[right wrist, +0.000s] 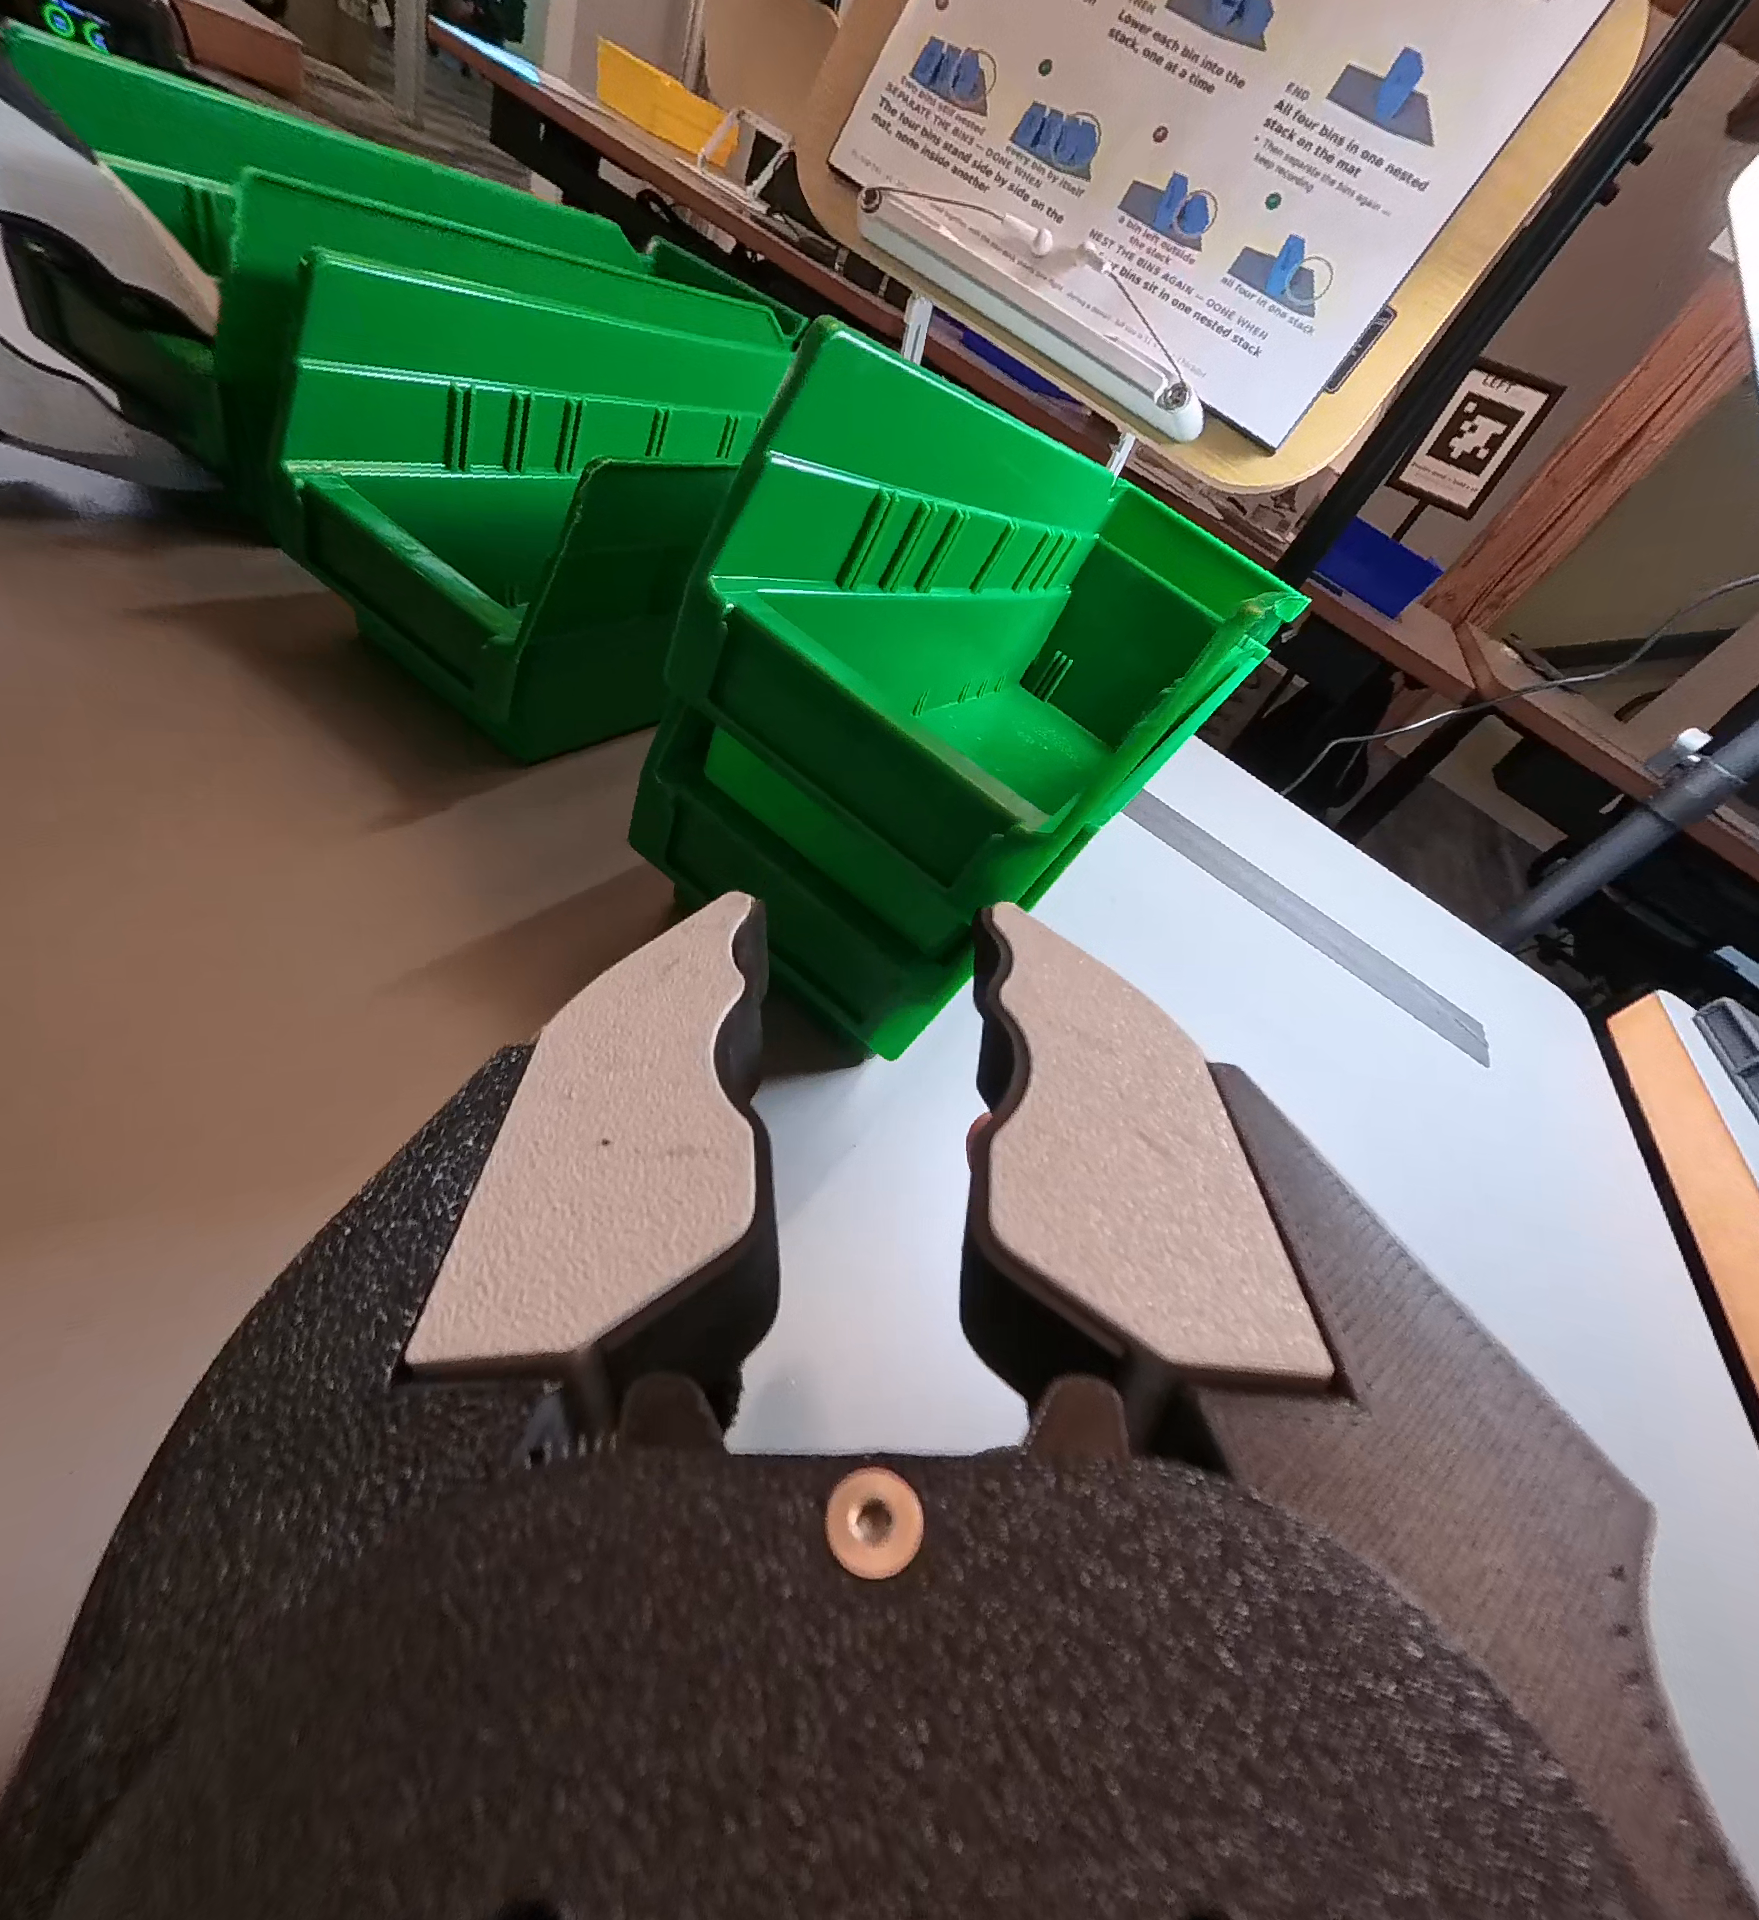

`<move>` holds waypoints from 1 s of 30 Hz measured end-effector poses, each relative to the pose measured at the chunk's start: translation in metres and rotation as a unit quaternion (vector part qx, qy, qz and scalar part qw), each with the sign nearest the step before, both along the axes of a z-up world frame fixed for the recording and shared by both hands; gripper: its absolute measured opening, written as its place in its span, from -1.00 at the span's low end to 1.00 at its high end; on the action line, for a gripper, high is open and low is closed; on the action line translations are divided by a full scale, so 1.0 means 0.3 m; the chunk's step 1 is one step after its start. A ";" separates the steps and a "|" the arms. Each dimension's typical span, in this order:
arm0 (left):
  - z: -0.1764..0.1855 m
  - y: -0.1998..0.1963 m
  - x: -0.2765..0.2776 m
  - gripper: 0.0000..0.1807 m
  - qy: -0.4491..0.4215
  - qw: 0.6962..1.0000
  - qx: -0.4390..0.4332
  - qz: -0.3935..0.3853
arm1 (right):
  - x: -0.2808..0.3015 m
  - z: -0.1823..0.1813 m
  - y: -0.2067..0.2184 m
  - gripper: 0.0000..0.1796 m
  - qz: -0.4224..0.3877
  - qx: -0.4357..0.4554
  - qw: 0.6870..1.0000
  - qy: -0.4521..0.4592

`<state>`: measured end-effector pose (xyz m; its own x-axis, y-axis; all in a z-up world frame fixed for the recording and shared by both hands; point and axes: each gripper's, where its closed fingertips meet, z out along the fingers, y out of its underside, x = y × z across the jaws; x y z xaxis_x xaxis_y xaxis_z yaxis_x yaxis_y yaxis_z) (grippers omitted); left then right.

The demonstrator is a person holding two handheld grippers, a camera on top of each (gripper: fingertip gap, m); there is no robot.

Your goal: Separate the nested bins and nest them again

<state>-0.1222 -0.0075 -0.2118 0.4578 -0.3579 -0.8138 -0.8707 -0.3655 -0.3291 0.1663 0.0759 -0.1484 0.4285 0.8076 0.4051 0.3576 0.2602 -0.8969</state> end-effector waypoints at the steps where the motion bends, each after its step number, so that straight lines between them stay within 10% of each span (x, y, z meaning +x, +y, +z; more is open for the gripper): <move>1: 0.001 0.004 -0.013 -0.59 0.002 1.000 0.002 0.010 | 0.000 -0.001 0.000 -0.58 0.000 0.000 1.000 -0.001; 12: 0.384 -0.013 0.260 -0.46 -0.272 0.952 0.119 -0.073 | -0.004 -0.002 0.001 -0.59 0.000 0.001 1.000 -0.003; 30: 0.022 0.157 0.440 -0.44 -0.053 0.963 -0.265 -0.022 | 0.066 0.137 0.012 -0.40 -0.001 -0.032 0.992 0.123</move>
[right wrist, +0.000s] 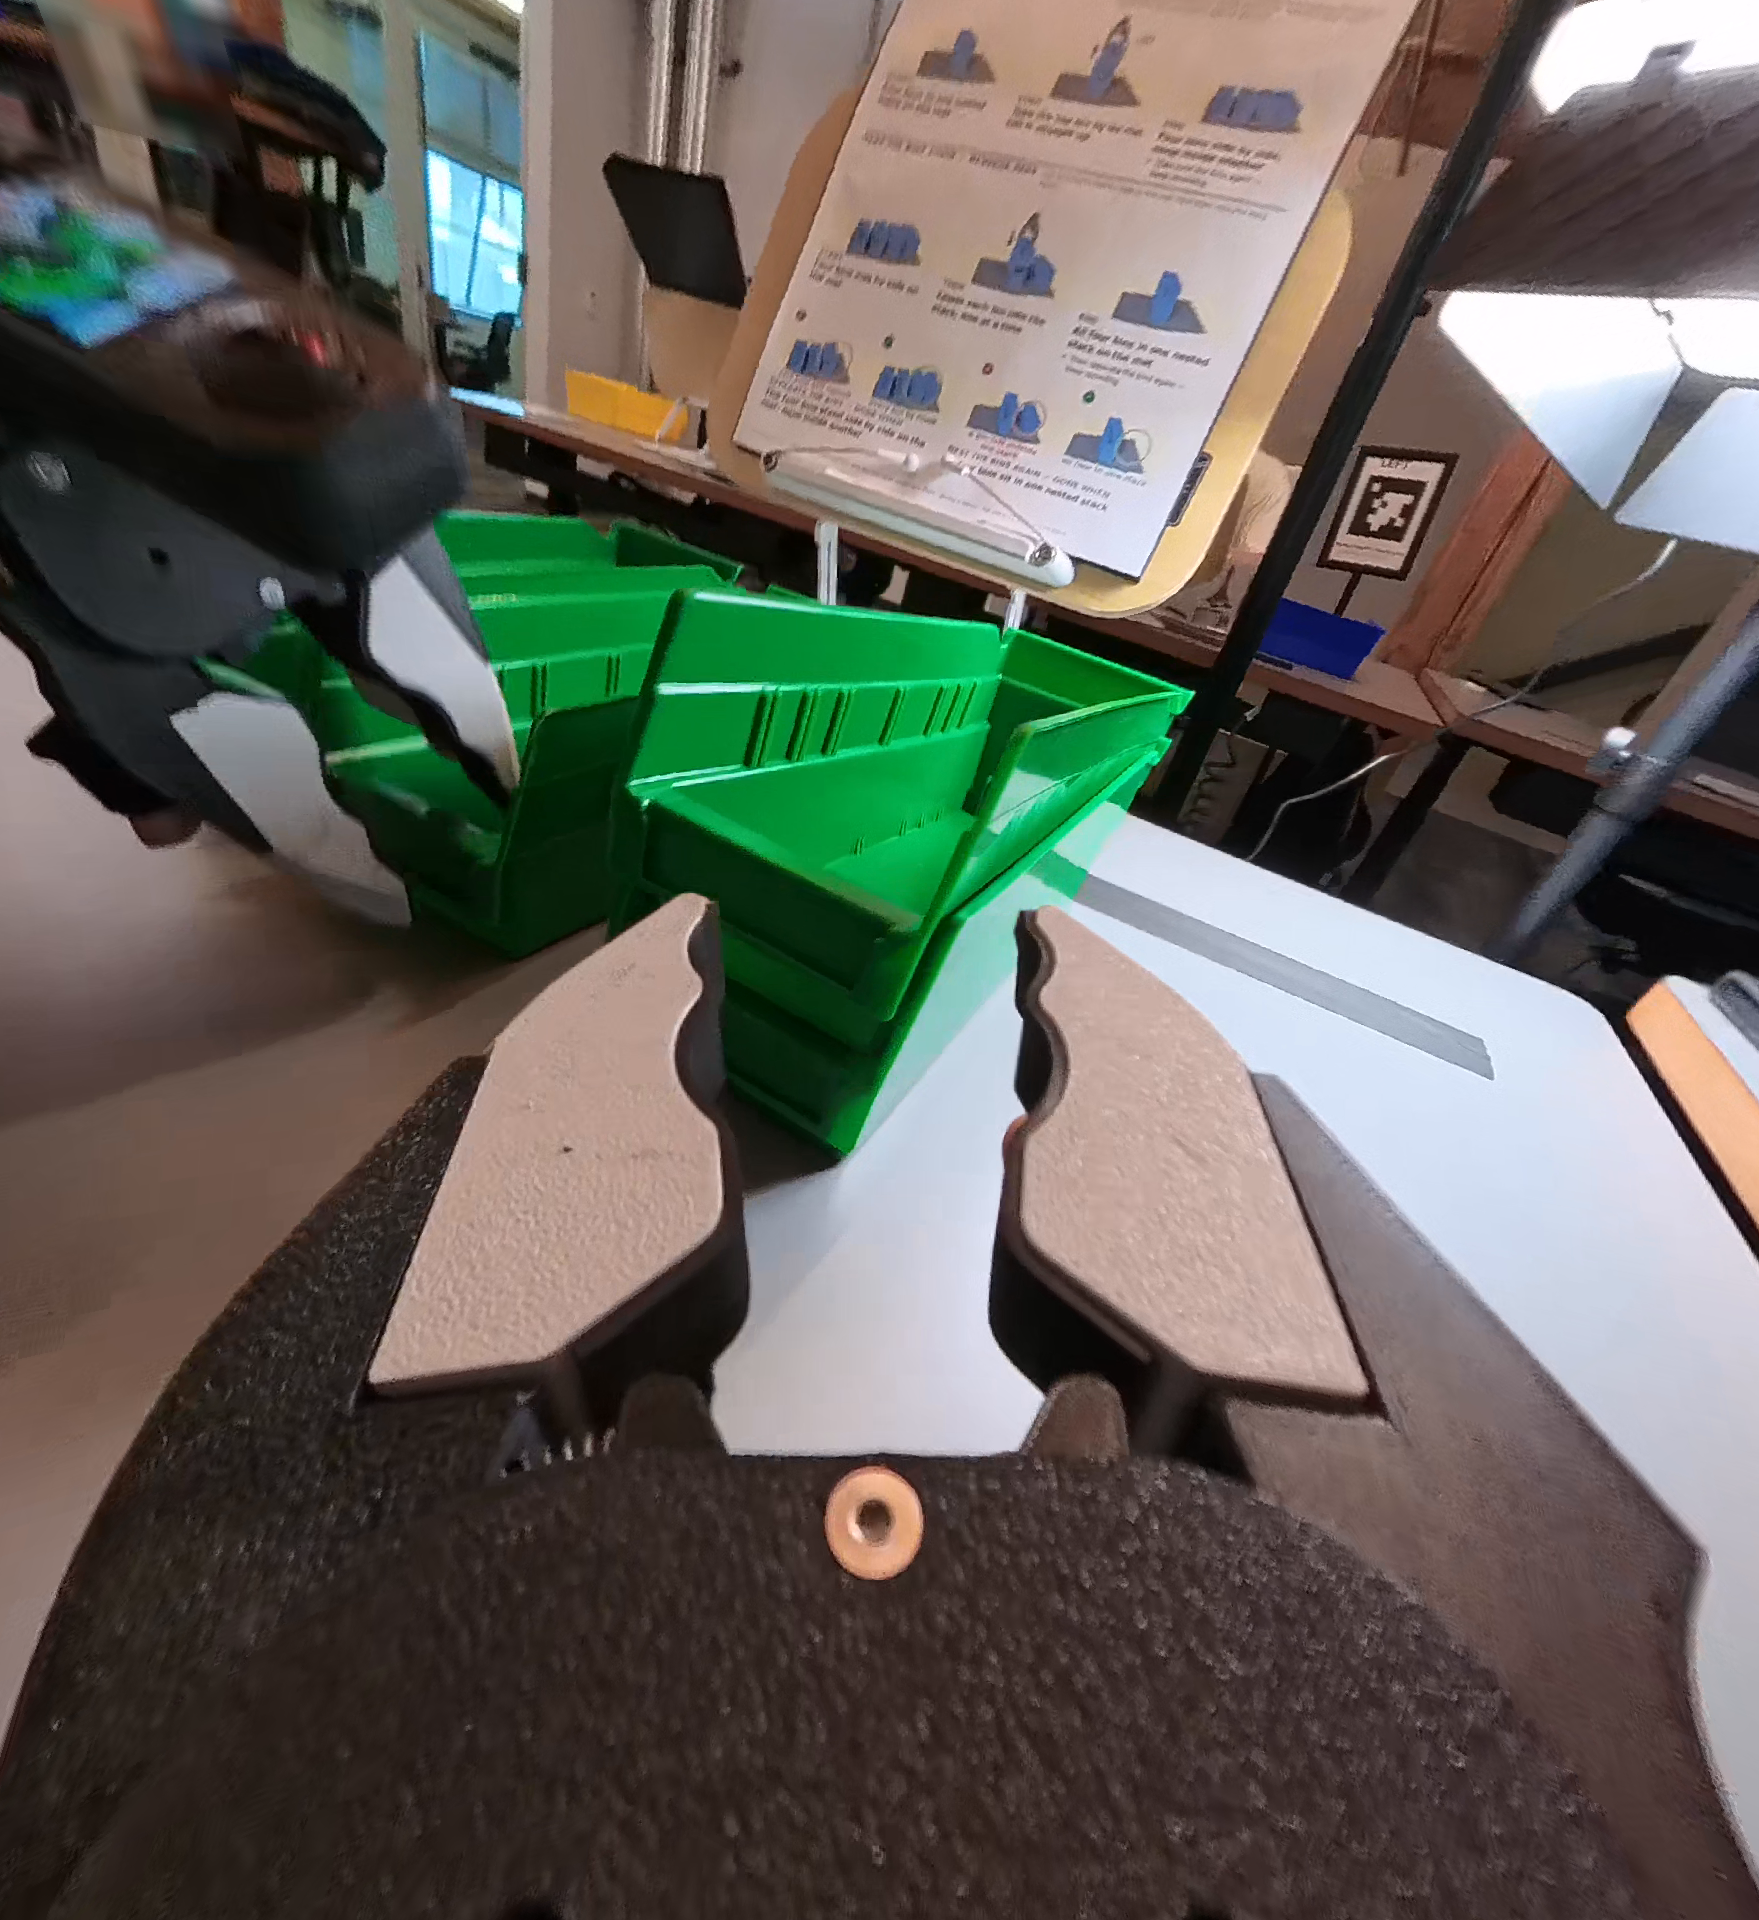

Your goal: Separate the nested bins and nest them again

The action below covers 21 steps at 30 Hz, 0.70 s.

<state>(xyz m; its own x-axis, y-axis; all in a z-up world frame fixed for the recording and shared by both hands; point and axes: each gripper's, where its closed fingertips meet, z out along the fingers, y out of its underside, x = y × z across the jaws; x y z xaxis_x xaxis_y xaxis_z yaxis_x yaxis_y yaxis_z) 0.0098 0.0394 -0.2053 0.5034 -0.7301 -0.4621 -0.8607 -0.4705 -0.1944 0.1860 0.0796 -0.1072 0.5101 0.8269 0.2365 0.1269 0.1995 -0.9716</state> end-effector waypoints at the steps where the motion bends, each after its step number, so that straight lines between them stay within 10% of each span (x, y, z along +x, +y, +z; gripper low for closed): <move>1: -0.010 -0.002 -0.005 -0.44 0.004 1.000 -0.012 0.002 | 0.007 0.009 0.005 -0.37 0.001 -0.010 1.000 0.012; 15: -0.091 0.004 -0.068 -0.70 0.036 0.998 -0.055 0.001 | 0.090 0.036 0.082 -0.19 -0.039 -0.073 0.994 0.065; 21: 0.059 -0.003 -0.026 -0.68 0.001 1.000 -0.012 0.001 | 0.093 0.033 0.085 -0.18 -0.042 -0.074 0.994 0.062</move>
